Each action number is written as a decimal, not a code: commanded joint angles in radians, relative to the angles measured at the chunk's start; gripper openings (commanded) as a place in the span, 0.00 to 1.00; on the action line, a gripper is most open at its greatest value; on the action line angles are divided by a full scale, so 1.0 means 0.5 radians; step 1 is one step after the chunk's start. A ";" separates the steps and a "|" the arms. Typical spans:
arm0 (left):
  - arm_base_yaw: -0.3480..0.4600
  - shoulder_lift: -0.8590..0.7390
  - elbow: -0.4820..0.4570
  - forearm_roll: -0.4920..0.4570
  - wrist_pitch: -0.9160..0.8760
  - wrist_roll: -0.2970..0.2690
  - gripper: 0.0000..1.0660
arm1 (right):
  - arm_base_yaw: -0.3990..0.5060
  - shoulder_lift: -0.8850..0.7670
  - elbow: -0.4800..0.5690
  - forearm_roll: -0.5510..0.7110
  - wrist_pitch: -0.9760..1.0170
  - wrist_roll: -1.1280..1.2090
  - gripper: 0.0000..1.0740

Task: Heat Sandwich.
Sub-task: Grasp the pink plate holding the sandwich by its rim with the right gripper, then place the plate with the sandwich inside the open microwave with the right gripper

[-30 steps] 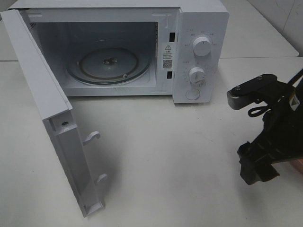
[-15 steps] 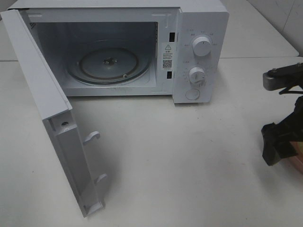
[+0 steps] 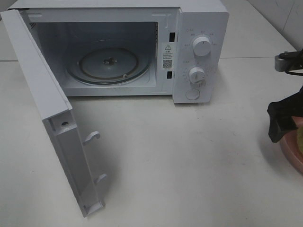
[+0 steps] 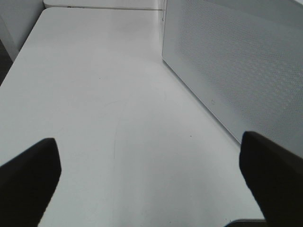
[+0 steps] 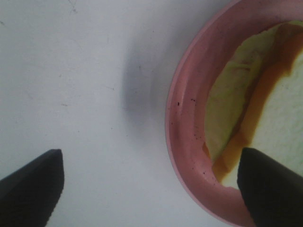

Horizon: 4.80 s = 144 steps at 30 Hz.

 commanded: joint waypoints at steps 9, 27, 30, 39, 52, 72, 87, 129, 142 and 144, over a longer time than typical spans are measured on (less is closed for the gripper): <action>0.012 -0.032 0.002 -0.008 -0.028 -0.010 0.92 | -0.044 0.314 -0.076 -0.054 -0.100 0.010 0.85; 0.012 -0.032 0.002 -0.008 -0.028 -0.010 0.92 | -0.082 0.632 -0.074 -0.054 -0.240 0.018 0.83; 0.012 -0.032 0.002 -0.008 -0.028 -0.010 0.92 | -0.082 0.662 -0.074 -0.052 -0.240 0.018 0.82; 0.012 -0.032 0.002 -0.008 -0.028 -0.010 0.92 | -0.082 0.662 -0.076 -0.076 -0.232 0.020 0.69; 0.012 -0.032 0.002 -0.008 -0.028 -0.010 0.92 | -0.082 0.662 -0.076 -0.266 -0.184 0.322 0.00; 0.012 -0.032 0.002 -0.008 -0.028 -0.010 0.92 | -0.026 0.662 -0.076 -0.300 -0.094 0.372 0.00; 0.012 -0.032 0.002 -0.008 -0.028 -0.010 0.92 | 0.252 0.566 -0.074 -0.544 0.126 0.548 0.00; 0.012 -0.032 0.002 -0.008 -0.028 -0.010 0.92 | 1.318 -0.122 0.196 -0.630 0.538 0.530 0.00; 0.012 -0.032 0.002 -0.008 -0.028 -0.010 0.92 | 1.728 -0.158 0.206 -0.636 0.546 0.358 0.00; 0.012 -0.032 0.002 -0.008 -0.028 -0.010 0.92 | 1.788 -0.158 0.206 -0.640 0.544 0.324 0.00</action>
